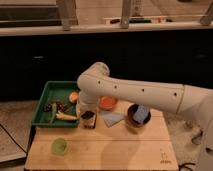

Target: Stack cups on top of each other

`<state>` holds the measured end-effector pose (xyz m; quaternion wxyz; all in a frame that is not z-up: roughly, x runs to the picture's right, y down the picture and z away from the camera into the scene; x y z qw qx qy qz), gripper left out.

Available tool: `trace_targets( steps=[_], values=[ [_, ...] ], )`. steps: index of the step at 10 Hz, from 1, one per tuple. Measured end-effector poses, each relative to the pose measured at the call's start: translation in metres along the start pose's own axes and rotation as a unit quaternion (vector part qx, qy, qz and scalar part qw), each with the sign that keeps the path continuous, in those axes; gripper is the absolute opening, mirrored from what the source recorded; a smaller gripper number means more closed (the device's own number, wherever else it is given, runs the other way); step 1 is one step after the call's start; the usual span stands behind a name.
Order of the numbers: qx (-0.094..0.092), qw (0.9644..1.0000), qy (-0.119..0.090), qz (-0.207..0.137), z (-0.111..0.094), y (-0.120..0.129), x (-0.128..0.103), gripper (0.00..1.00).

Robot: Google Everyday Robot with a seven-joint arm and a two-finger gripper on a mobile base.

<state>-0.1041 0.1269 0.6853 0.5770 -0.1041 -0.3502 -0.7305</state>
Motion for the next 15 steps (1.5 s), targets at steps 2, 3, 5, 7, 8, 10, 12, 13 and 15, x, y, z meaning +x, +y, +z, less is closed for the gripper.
trace_targets(
  steps=[2, 3, 5, 7, 8, 10, 12, 13, 15],
  values=[
    [0.006, 0.9995, -0.016, -0.027, 0.007, -0.019, -0.003, 0.0],
    [0.005, 0.9988, -0.027, -0.041, 0.011, -0.025, -0.008, 0.0],
    [0.008, 0.9969, -0.039, -0.068, 0.018, -0.041, -0.016, 0.0],
    [0.01, 0.9948, -0.048, -0.089, 0.024, -0.052, -0.026, 0.0],
    [0.011, 0.9935, -0.053, -0.1, 0.027, -0.06, -0.03, 0.0],
    [0.014, 0.9912, -0.062, -0.116, 0.032, -0.07, -0.035, 0.0],
    [0.016, 0.9885, -0.07, -0.133, 0.036, -0.085, -0.039, 0.0],
    [0.014, 0.9868, -0.077, -0.142, 0.038, -0.091, -0.042, 0.0],
    [0.015, 0.9835, -0.084, -0.16, 0.043, -0.108, -0.047, 0.0]
  ],
)
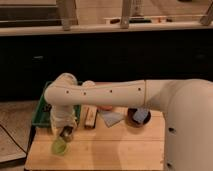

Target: Stack cups on top of each other

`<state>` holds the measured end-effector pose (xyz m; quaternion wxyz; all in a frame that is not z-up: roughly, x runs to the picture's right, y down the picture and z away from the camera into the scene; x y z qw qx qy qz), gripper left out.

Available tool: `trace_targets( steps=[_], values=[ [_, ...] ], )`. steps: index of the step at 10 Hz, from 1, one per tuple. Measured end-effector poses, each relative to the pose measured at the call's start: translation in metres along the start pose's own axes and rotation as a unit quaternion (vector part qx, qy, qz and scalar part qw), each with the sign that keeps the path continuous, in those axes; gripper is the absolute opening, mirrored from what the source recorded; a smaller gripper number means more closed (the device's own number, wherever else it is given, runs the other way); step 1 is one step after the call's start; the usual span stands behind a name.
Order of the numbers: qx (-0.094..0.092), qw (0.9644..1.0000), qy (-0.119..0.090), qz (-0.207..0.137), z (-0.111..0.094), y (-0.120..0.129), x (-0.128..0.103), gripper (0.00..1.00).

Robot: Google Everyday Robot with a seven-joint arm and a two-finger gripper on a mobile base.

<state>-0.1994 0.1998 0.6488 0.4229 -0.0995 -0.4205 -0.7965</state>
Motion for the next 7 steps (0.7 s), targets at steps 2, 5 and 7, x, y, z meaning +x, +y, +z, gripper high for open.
trace_targets(
  steps=[2, 5, 7],
  values=[
    [0.0, 0.9999, -0.008, -0.01, 0.005, -0.009, -0.003, 0.0],
    [0.004, 0.9996, -0.017, -0.023, 0.013, -0.022, -0.004, 0.0],
    [0.007, 0.9993, -0.02, -0.031, 0.018, -0.029, -0.003, 0.0]
  ],
)
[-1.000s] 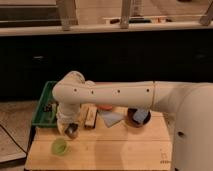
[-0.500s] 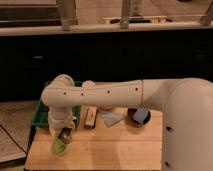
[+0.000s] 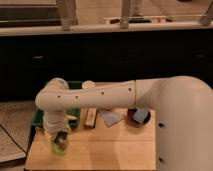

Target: Stack cups on top of each other

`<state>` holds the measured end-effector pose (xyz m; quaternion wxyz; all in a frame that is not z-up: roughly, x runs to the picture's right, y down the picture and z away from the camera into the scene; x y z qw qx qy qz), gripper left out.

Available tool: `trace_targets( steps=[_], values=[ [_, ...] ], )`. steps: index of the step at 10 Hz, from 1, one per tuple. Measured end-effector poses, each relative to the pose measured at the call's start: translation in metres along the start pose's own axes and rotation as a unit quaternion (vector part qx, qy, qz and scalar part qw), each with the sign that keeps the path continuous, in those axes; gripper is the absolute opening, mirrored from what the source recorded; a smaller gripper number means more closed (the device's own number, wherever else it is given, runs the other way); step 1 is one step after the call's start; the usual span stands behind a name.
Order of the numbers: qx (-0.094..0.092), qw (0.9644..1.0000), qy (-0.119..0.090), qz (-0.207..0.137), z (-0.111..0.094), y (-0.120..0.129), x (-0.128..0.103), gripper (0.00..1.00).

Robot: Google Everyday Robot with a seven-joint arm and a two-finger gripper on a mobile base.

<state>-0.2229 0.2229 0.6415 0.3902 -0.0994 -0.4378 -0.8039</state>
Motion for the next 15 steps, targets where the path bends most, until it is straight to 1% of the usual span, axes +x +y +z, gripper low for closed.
trace_targets(
  steps=[2, 7, 13, 14, 15],
  values=[
    [0.006, 1.0, 0.0, -0.007, 0.005, -0.005, 0.004, 0.0],
    [0.017, 0.9998, -0.006, -0.013, 0.016, -0.007, 0.012, 0.0],
    [0.03, 0.9991, -0.021, -0.023, 0.031, -0.01, 0.017, 0.0],
    [0.032, 0.9989, -0.024, -0.024, 0.033, -0.01, 0.016, 0.02],
    [0.033, 0.9989, -0.026, -0.023, 0.035, -0.01, 0.016, 0.09]
  ],
)
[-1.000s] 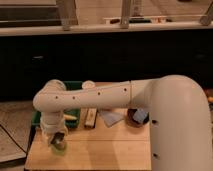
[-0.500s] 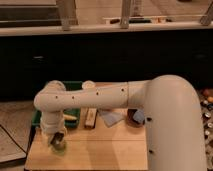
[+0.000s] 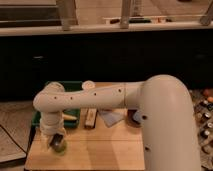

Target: Stack cups on top of each other

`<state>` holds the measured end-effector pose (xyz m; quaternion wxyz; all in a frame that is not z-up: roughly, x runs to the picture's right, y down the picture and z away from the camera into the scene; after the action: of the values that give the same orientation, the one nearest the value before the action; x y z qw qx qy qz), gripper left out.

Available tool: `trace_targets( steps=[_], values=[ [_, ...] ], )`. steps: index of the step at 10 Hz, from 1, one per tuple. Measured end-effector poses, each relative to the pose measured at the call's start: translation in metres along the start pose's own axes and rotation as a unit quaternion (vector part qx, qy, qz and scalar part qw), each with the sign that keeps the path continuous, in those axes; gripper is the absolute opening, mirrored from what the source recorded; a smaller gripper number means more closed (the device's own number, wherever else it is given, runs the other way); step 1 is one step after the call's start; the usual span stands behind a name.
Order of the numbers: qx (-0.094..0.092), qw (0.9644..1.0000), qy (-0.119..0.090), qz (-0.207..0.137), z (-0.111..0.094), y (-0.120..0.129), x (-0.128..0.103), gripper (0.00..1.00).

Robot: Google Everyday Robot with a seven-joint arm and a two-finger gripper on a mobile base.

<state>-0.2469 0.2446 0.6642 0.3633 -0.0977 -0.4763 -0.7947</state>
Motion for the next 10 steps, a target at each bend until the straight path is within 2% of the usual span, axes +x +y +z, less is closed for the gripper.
trace_targets(
  steps=[3, 7, 10],
  values=[
    [0.002, 1.0, -0.005, 0.0, 0.0039, -0.002, -0.0007, 0.41],
    [0.006, 1.0, -0.006, 0.001, 0.0051, -0.0015, -0.001, 0.77],
    [0.009, 1.0, -0.003, 0.001, 0.0042, -0.0002, -0.0004, 0.8]
  ],
)
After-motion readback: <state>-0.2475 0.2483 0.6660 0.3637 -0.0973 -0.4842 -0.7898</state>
